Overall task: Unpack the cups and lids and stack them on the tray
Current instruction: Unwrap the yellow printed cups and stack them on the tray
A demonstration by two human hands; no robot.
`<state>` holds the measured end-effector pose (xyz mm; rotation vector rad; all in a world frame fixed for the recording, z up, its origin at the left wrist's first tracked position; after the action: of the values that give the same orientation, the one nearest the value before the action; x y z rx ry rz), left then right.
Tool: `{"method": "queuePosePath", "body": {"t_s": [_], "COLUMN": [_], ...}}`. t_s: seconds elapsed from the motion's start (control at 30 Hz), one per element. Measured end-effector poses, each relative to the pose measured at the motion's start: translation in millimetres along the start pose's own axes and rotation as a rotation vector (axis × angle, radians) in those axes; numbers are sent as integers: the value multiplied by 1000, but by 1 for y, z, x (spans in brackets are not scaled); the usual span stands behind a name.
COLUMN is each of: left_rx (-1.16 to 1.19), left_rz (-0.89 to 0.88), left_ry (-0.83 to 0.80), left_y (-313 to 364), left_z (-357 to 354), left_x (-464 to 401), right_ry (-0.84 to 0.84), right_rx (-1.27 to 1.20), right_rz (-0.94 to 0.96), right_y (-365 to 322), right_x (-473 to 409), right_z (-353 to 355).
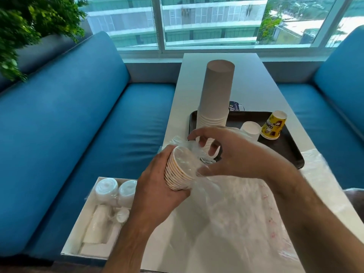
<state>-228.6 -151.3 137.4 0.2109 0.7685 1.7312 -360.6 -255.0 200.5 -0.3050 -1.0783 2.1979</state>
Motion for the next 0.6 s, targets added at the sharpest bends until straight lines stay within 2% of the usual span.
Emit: {"method": "queuePosePath", "body": {"t_s": [0.2,0.37,0.53,0.6], "left_rx": [-9,-11,-36,-36], "left_rz": [-68,-97,-105,-93], "left_ry": [-16,-32,-29,-19], "left_y": [12,14,13,12], "left_z": [-3,-10,-13,-12], "left_x": [0,3,5,4], "right_ry": [164,260,440,385], "right_rx": [120,72,-4,-89], "right_rz": [114,172,176,148], "right_y": [-1,0,7,14], "right_x": [-7,-7,-1,3], "right_z": [6,25,54,57]}}
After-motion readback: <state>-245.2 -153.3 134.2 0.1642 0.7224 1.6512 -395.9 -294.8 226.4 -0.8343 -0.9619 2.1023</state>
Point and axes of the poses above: each hand's wrist, its own x-axis away from the middle knuckle, its own z-axis out of the back of the hand, y = z × x, the point moved 8 cm from there along -x, towards the middle knuckle, and after that the axes turned 14 degrees about -x, right-handed, at the moved point
